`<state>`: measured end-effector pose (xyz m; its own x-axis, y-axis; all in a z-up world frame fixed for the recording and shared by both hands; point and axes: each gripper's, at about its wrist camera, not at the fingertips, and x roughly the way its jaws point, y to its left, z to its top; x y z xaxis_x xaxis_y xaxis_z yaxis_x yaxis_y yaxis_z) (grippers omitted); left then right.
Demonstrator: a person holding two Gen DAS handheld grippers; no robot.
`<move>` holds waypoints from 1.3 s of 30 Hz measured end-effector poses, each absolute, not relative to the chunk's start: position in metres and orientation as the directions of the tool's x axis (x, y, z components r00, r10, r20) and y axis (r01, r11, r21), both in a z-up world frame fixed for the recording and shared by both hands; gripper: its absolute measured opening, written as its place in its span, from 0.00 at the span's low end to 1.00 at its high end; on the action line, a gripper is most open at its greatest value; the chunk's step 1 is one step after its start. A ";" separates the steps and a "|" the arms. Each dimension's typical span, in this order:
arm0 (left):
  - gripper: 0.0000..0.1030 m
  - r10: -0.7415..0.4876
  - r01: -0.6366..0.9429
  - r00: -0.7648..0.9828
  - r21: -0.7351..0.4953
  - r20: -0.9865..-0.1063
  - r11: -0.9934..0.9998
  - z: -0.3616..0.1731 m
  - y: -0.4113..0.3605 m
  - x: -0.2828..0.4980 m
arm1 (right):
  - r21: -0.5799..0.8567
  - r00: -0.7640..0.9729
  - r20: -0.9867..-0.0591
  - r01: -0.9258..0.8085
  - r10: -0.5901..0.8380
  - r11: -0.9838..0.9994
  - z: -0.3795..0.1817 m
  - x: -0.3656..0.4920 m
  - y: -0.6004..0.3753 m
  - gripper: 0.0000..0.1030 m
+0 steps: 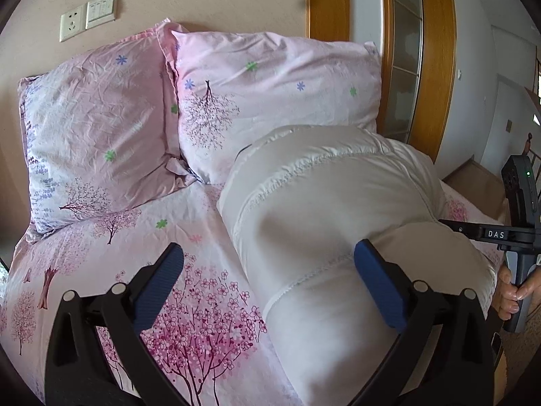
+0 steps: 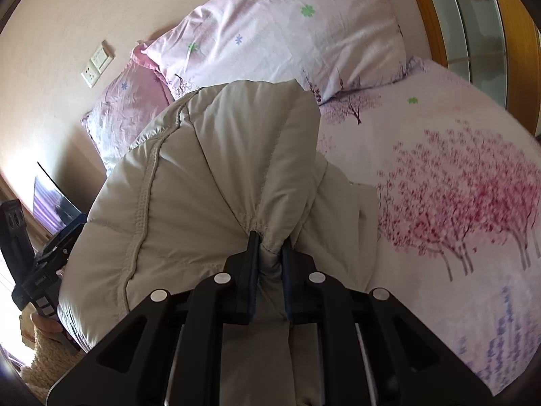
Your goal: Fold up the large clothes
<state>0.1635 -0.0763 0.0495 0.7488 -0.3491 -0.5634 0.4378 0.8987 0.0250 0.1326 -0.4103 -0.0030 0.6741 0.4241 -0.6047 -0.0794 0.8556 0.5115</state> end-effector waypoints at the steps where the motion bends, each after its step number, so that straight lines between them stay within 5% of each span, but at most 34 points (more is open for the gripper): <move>1: 0.98 -0.349 0.440 0.746 0.026 -0.568 0.898 0.048 -0.077 0.164 | 0.523 0.674 -0.601 -0.074 0.429 0.849 -0.006 0.132 -0.411 0.12; 16: 0.98 -0.314 0.452 0.702 0.060 -0.639 0.890 0.022 -0.087 0.165 | 0.673 0.679 -0.539 -0.009 0.499 0.739 -0.042 0.121 -0.421 0.13; 21: 0.98 -0.241 0.419 0.759 0.171 -0.605 0.892 0.025 -0.098 0.155 | 0.646 0.678 -0.565 0.010 0.470 0.763 -0.035 0.122 -0.422 0.12; 39: 0.98 -0.287 0.435 0.736 0.103 -0.613 0.895 0.026 -0.103 0.160 | 0.648 0.696 -0.571 0.056 0.435 0.760 -0.038 0.119 -0.431 0.12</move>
